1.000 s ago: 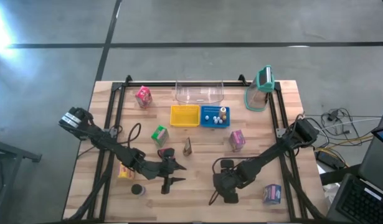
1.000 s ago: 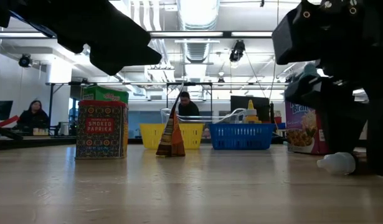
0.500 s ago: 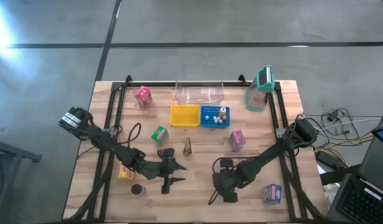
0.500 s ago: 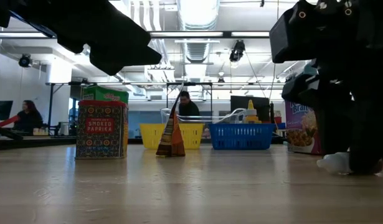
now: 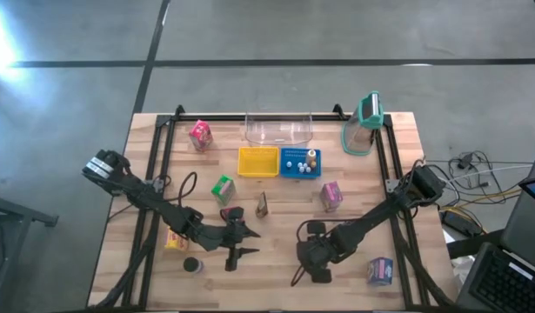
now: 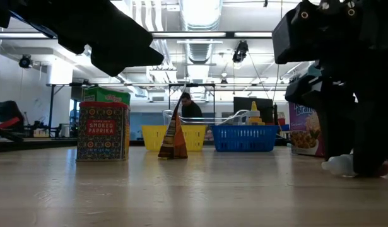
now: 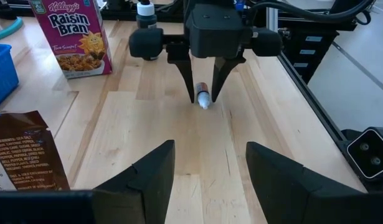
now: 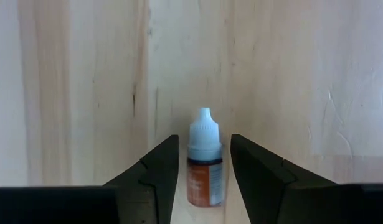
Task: Pick & Place Kitchen Items
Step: Put the orange food coloring bottle into the blue bin
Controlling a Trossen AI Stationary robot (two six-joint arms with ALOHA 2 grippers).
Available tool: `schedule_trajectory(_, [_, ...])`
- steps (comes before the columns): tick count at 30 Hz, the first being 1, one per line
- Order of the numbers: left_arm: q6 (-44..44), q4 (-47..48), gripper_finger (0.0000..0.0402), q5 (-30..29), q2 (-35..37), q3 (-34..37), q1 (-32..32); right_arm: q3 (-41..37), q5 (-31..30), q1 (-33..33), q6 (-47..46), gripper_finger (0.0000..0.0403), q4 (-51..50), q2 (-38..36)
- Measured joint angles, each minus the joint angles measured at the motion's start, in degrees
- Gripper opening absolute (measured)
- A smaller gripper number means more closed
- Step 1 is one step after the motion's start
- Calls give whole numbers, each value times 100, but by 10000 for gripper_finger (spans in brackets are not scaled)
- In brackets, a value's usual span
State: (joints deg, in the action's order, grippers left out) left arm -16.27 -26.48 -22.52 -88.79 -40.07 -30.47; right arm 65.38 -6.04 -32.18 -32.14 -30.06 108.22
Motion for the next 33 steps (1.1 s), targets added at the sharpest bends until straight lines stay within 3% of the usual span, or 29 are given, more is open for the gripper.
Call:
schedule_trajectory(8, [0, 0, 204, 1, 0, 0, 1, -2, 7, -4, 61, 127, 185, 0])
schedule_trajectory(20, [0, 0, 204, 0, 0, 0, -1, -126, -52, 0, 105, 139, 191, 0])
schedule_trajectory(33, [-2, 1, 204, 0, 1, 0, 1, -126, -208, -4, 185, 77, 231, -4])
